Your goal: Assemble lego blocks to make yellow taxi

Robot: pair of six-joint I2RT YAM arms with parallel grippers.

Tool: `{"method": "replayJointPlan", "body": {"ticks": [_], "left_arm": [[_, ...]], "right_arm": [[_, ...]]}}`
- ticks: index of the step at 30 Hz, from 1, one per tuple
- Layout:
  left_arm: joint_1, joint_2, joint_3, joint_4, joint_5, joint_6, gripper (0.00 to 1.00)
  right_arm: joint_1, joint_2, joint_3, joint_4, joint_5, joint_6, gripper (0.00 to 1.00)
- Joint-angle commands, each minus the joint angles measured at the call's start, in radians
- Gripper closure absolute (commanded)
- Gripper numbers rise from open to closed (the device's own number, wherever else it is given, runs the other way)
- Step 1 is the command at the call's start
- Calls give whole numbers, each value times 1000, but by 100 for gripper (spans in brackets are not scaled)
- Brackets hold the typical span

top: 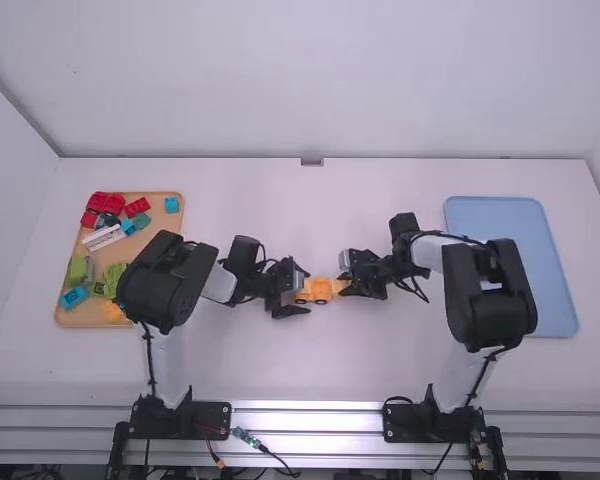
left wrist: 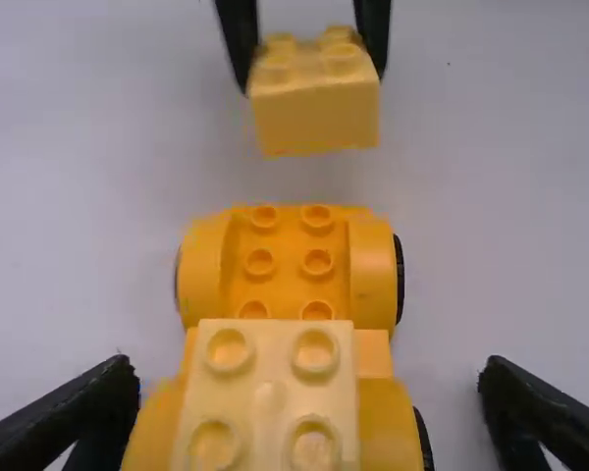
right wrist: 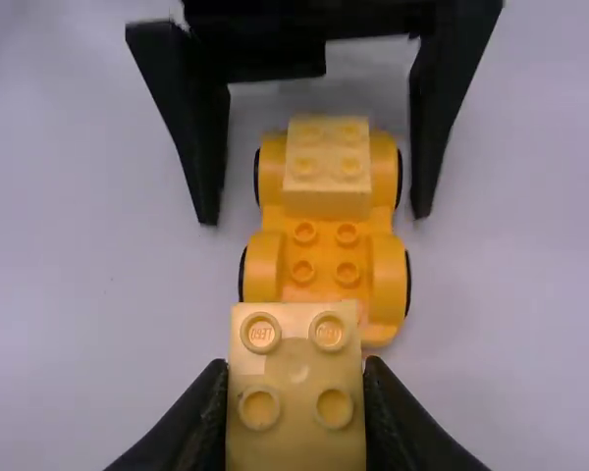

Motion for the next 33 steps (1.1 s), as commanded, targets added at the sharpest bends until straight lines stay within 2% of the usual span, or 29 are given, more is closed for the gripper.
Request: {"method": "replayJointPlan", "body": {"ticks": [1,2,3,6,7,11,19,25,33], "left_arm": [[-13,12,29,-11,7,-3,15],[-15,12,33,-17,6,-3,17],[-20,12,40,-26,6,-2,25],[-17,12,55,-43,-2,-3,33],[-19,12,59,-45,-19,-3,42],[-26,12,63,-51,-45,-2,48],[-26,12,69,-77,-45,1,45],[-26,12,72,-80,-48,3,44],[-26,12,88,-103,-45,-3,43]], "right_arm": [[14,0,33,-5,-14,53,88],[18,0,35,-7,-14,54,88],[26,0,37,-8,-15,53,88],[42,0,36,-8,-14,53,88],[49,0,35,-7,-17,53,89],[64,0,35,-5,-13,53,89],[126,0,2,183,97,280,95],[157,0,-7,199,115,304,94],[159,0,-22,211,145,311,94]]}}
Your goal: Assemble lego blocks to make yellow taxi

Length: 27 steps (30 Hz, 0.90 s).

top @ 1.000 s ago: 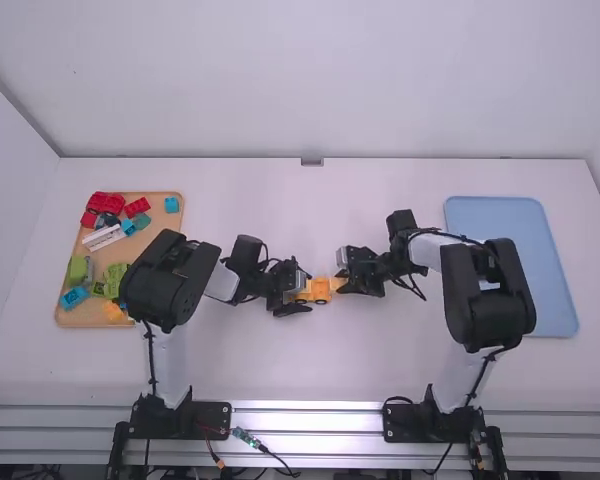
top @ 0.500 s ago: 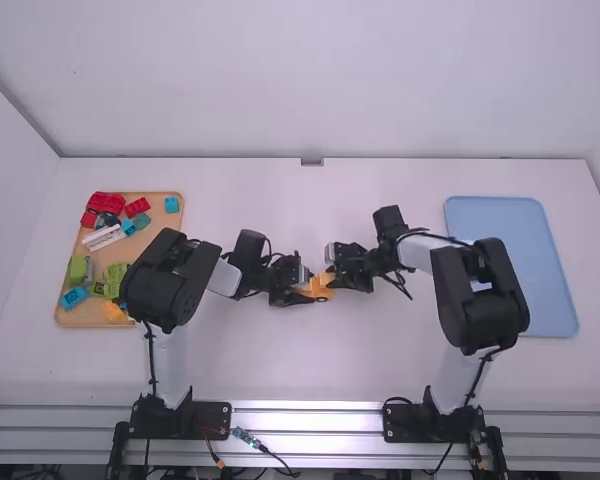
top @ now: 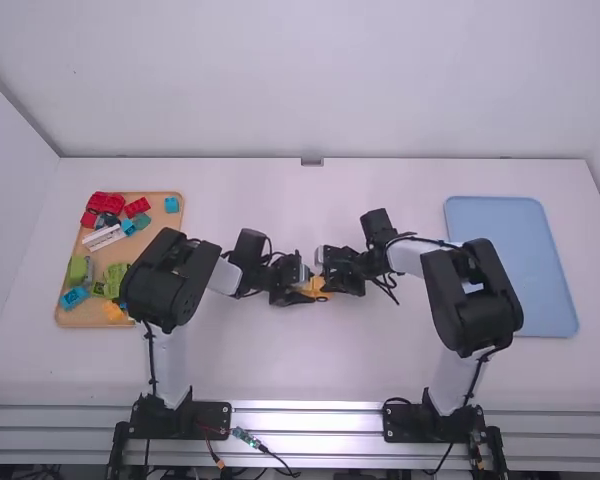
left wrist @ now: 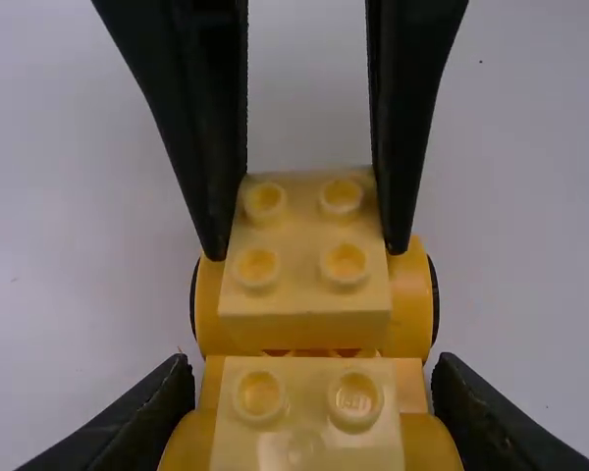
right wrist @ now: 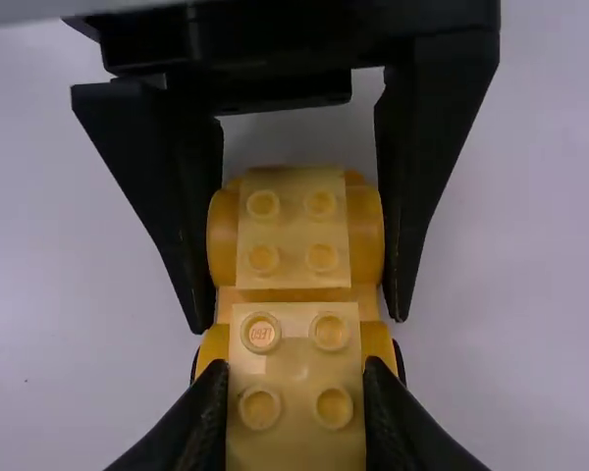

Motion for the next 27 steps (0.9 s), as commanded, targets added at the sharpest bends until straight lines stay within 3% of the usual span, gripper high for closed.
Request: {"method": "replayJointPlan", "body": {"ticks": [1,12,19,21,22,23,26,27], "left_arm": [[-10,6,12,-17,-14,0,43],[-10,6,12,-24,-16,3,41],[-10,6,12,-24,-15,3,42],[-8,6,12,-24,-15,3,42],[-8,6,12,-24,-15,3,42],[-11,6,12,-24,-16,3,42],[-9,6,12,-24,-16,3,42],[-11,6,12,-24,-16,3,42]], "right_arm": [[0,0,-26,12,2,10,94],[3,0,-59,75,-5,11,92],[48,0,-59,104,55,63,87],[66,0,-59,125,79,93,75],[66,0,-59,125,79,93,75],[67,0,-59,124,79,93,60],[64,0,-58,124,72,91,53],[64,-2,-58,124,65,85,42]]}}
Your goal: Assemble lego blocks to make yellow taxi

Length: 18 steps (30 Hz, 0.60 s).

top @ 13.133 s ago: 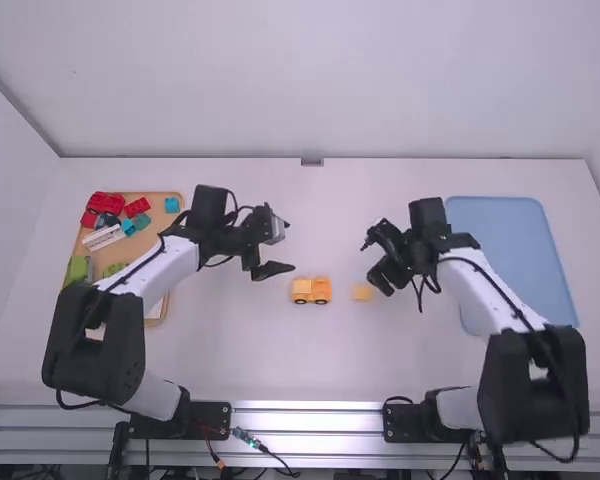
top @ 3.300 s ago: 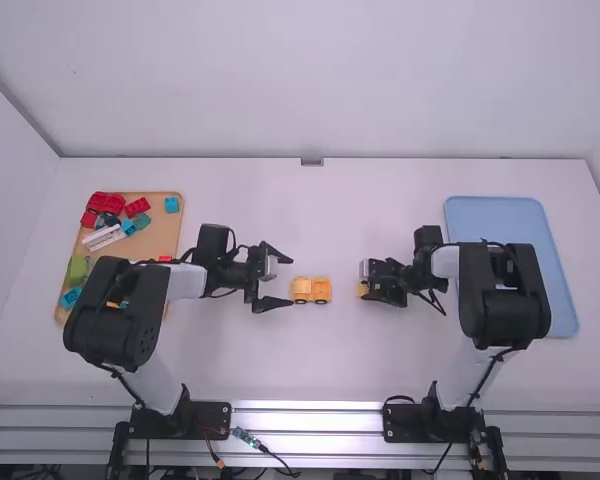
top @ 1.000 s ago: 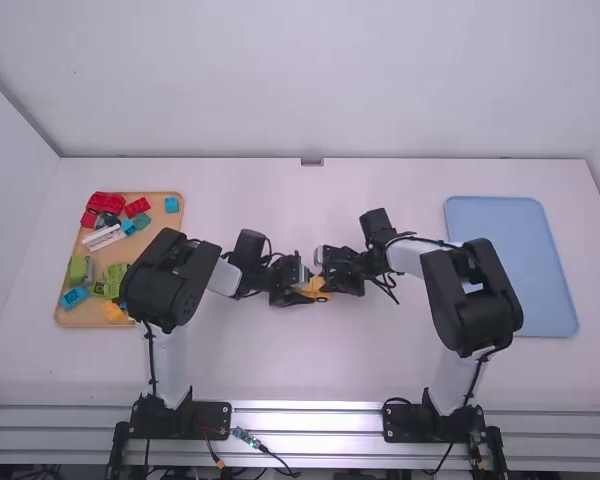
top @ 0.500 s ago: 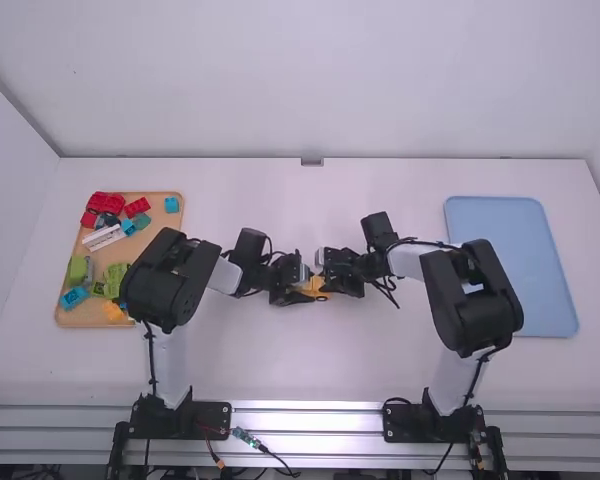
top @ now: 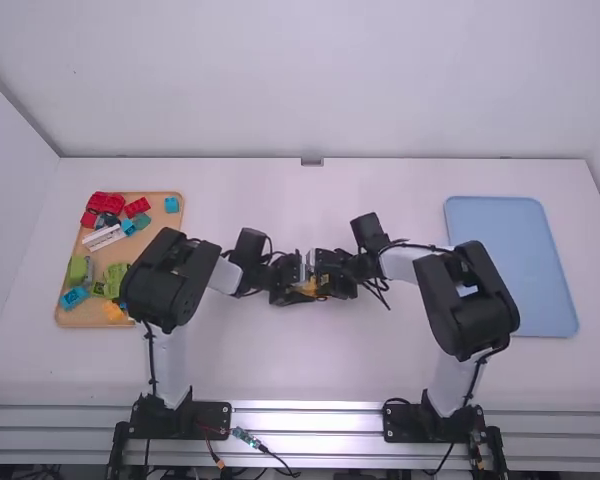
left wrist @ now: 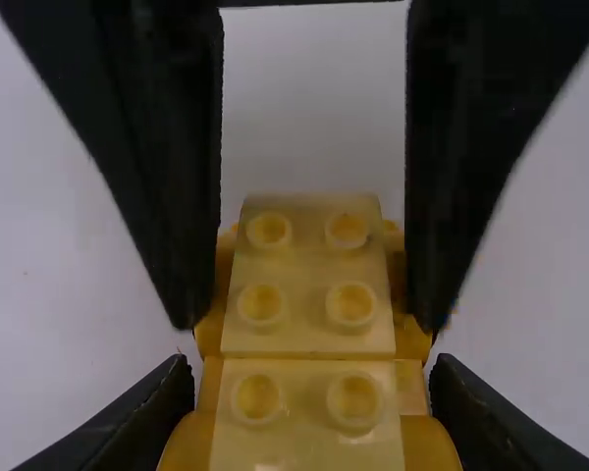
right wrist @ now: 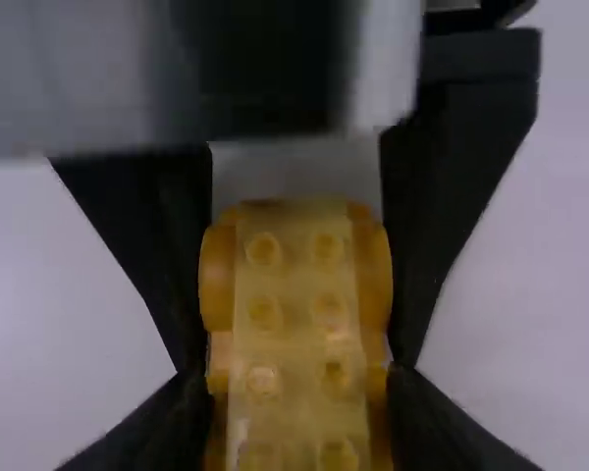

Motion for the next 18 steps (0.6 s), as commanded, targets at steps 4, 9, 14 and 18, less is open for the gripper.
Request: {"method": "replayJointPlan", "body": {"ticks": [4,9,14,18], "left_arm": [[-9,6,6,-12,-8,-4,42],[-11,6,6,-12,-8,-3,42],[-11,6,6,-12,-8,-4,42],[-11,6,6,-12,-7,-4,44]], "right_arm": [[1,-14,-15,-10,16,4,26],[0,-83,-16,-21,16,4,24],[-21,-140,-16,-62,-15,-20,38],[-49,-141,-24,-70,-61,-37,99]]}}
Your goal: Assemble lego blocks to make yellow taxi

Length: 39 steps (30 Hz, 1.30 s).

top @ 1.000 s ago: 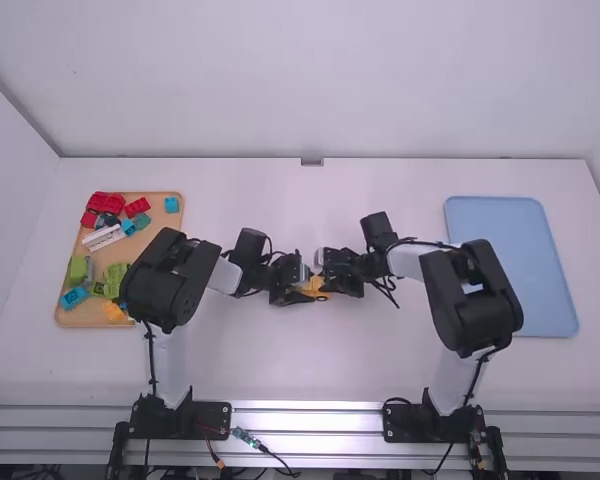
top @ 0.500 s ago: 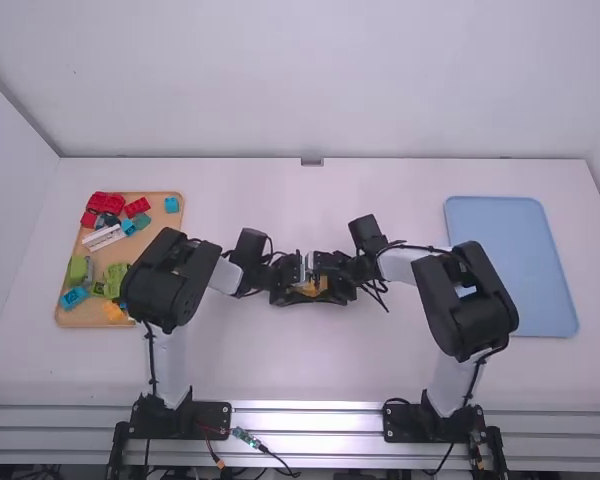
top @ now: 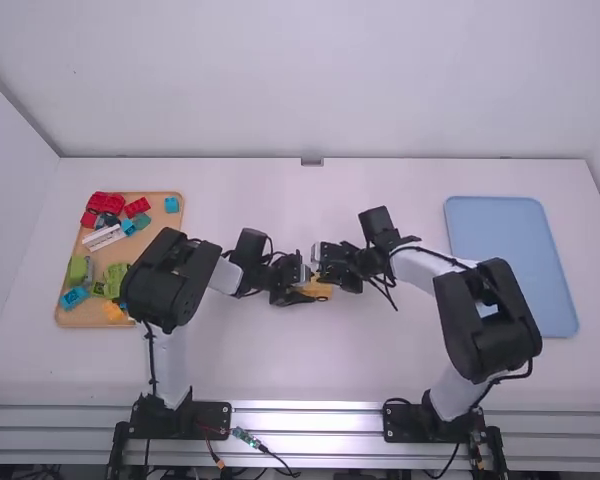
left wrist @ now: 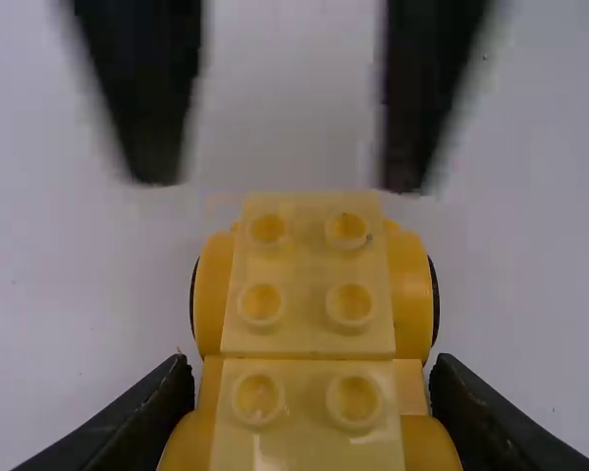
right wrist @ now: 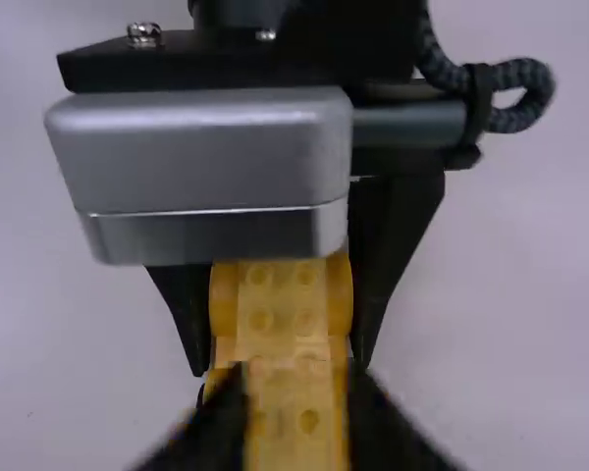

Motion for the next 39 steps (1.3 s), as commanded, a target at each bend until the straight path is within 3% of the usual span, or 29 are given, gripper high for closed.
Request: {"method": "replayJointPlan", "body": {"ticks": [1,14,33,39], "left_arm": [[-8,6,6,-12,-8,-4,44],[-8,6,6,-12,-7,-7,45],[-11,6,6,-15,-5,-7,47],[-11,6,6,-17,-8,-6,47]], "right_arm": [[-26,-8,-23,0,-56,-12,100],[-24,-7,-199,315,-56,113,100],[-30,-5,-205,349,-63,111,100],[-18,82,-204,449,-66,171,100]]}}
